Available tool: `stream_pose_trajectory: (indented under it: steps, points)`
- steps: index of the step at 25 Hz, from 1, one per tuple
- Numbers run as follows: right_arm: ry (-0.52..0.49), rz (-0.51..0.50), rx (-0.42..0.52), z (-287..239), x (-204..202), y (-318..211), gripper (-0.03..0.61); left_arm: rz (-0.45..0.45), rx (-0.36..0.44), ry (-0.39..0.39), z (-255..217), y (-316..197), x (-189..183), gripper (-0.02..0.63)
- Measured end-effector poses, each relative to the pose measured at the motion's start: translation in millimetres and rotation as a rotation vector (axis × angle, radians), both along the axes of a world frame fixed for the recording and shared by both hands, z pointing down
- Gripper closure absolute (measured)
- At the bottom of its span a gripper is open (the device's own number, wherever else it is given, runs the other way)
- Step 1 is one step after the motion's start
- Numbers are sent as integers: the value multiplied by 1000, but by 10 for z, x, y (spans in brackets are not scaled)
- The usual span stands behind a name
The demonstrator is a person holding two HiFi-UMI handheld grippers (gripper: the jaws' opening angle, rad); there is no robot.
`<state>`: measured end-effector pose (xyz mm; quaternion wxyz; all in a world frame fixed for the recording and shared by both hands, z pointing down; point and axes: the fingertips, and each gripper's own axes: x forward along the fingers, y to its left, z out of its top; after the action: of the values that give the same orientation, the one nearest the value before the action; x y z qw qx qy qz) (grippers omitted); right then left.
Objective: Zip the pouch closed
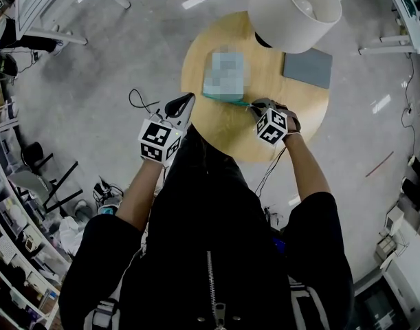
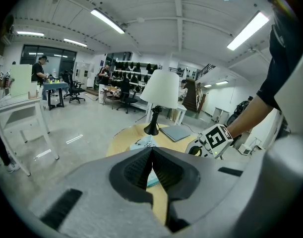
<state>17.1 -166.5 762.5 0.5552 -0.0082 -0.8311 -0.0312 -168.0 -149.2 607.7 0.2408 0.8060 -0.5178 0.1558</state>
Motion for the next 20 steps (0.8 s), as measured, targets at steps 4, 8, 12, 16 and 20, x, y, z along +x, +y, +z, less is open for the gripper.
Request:
stream_pose_trajectory:
  steps: [4, 8, 12, 16, 20]
  points:
    - [-78, 89, -48, -225, -76, 39, 561, 11, 13, -1, -41, 12, 38, 607]
    - [-175, 148, -69, -515, -221, 64, 563, 28, 31, -4, -76, 26, 65, 607]
    - [-273, 212, -83, -812, -312, 15, 563, 44, 61, -8, -166, 1, 119, 607]
    - [-339, 285, -106, -1061, -333, -5, 563, 61, 92, -12, -286, -24, 186, 607]
    - [-380, 329, -109, -1274, -301, -36, 563, 79, 128, -16, -415, -75, 275, 607]
